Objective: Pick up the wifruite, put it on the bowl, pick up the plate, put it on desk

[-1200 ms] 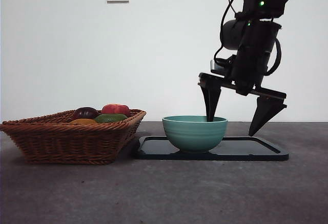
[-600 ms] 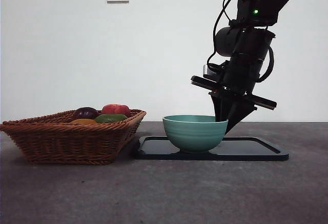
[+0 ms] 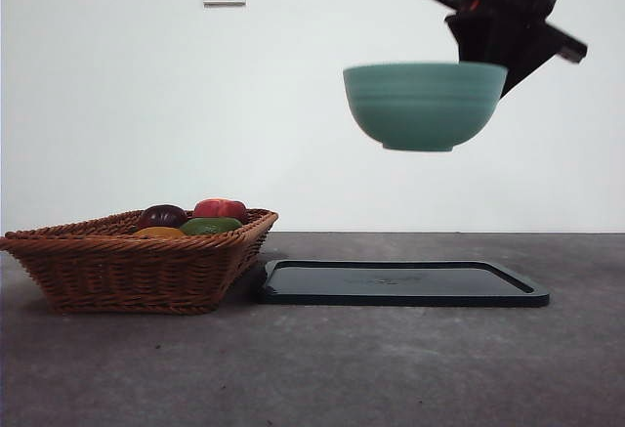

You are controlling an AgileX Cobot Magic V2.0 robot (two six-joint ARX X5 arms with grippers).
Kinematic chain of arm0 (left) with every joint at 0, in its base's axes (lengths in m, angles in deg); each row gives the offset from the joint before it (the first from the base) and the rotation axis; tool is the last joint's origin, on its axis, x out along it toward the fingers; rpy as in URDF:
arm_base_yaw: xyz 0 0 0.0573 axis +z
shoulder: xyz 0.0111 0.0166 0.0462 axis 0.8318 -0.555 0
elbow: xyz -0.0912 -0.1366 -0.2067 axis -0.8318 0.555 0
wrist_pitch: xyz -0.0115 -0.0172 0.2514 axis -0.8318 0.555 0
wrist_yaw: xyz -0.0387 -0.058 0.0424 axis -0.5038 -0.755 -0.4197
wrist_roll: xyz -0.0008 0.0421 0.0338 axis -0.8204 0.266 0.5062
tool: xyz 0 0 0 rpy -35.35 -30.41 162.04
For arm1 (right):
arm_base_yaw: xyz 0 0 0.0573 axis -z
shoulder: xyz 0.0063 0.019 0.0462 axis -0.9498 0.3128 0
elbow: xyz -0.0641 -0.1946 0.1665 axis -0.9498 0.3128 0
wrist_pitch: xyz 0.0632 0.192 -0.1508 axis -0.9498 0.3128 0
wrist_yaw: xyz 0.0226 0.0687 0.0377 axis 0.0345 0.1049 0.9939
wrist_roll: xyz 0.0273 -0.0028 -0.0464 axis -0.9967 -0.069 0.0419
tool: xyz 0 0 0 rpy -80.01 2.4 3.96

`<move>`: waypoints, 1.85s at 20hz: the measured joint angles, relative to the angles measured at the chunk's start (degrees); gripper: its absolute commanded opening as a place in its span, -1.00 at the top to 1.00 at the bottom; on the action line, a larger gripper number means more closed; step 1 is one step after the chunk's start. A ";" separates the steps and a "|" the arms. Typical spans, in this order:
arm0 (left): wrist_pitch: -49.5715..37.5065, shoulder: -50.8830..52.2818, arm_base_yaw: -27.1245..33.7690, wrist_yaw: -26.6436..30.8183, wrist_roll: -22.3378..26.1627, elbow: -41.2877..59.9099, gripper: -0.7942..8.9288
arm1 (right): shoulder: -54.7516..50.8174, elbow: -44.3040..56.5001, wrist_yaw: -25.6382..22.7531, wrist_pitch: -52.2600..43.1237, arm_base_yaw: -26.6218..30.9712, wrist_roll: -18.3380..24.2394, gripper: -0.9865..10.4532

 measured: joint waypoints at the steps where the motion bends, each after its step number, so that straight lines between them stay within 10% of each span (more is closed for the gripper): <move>1: 0.00 0.00 0.00 0.00 -0.02 0.00 -0.40 | -2.14 2.40 0.00 -0.28 -0.79 0.37 0.81; 12: 0.00 0.00 0.00 0.00 -0.02 0.00 -0.40 | -9.60 33.27 0.02 -24.33 -10.71 -3.43 0.81; 23: 0.00 0.00 0.00 0.00 -0.02 0.00 -0.40 | -8.57 40.87 0.09 -32.28 -11.30 -9.62 0.80; 30: 0.00 0.00 0.00 0.00 -0.02 0.00 -0.40 | -8.59 40.85 0.07 -32.79 -10.97 -9.79 -0.04; 37: 0.00 0.00 0.00 0.00 -0.02 0.00 -0.40 | -17.38 36.17 0.09 -23.47 -10.58 -8.46 -0.14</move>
